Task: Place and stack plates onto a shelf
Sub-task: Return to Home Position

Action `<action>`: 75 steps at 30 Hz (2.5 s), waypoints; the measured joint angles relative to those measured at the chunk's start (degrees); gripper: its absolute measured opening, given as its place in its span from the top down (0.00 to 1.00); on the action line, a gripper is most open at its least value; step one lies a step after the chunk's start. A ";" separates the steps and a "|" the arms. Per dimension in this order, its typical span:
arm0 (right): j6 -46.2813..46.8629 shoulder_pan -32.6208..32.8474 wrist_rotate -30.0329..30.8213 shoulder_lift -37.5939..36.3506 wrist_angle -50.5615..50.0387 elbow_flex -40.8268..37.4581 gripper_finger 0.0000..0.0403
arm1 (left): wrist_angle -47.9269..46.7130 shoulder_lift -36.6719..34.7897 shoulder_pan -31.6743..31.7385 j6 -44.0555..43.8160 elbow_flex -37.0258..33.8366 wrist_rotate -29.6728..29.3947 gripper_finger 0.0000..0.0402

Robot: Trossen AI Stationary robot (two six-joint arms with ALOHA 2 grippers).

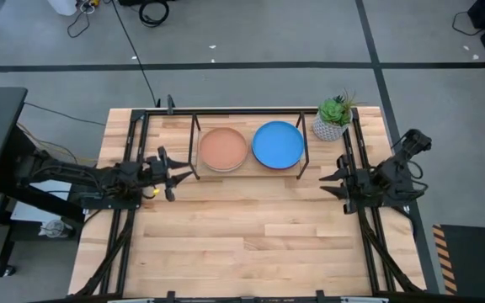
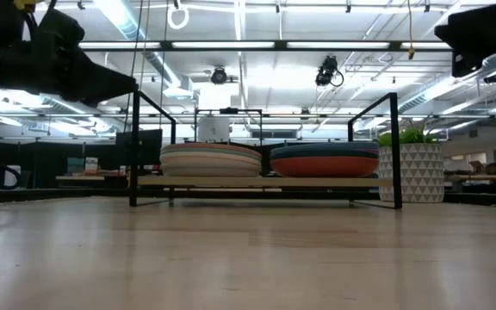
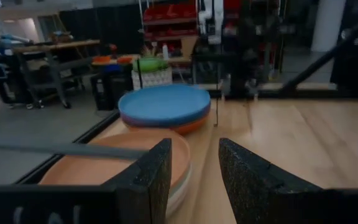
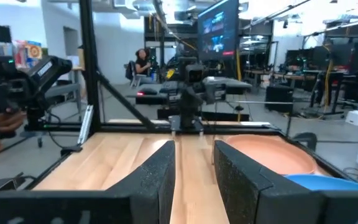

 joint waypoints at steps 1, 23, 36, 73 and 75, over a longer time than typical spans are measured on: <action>0.08 -0.29 0.13 0.28 -1.42 1.36 0.71 | -1.69 -0.49 0.01 0.22 0.00 0.10 0.65; 7.18 -1.53 5.51 0.70 -0.86 -3.18 0.71 | -2.66 -0.87 0.00 -5.82 -0.04 7.41 0.65; 6.29 -1.53 5.23 0.74 -0.73 -3.18 0.71 | -5.07 -0.87 0.00 -5.56 -0.07 7.33 0.65; 6.29 -1.53 5.14 0.76 -0.74 -3.18 0.71 | -5.03 -0.87 0.00 -5.50 -0.11 7.33 0.65; 6.29 -1.53 5.14 0.77 -0.73 -3.18 0.71 | -5.03 -0.87 0.00 -5.50 -0.11 7.33 0.65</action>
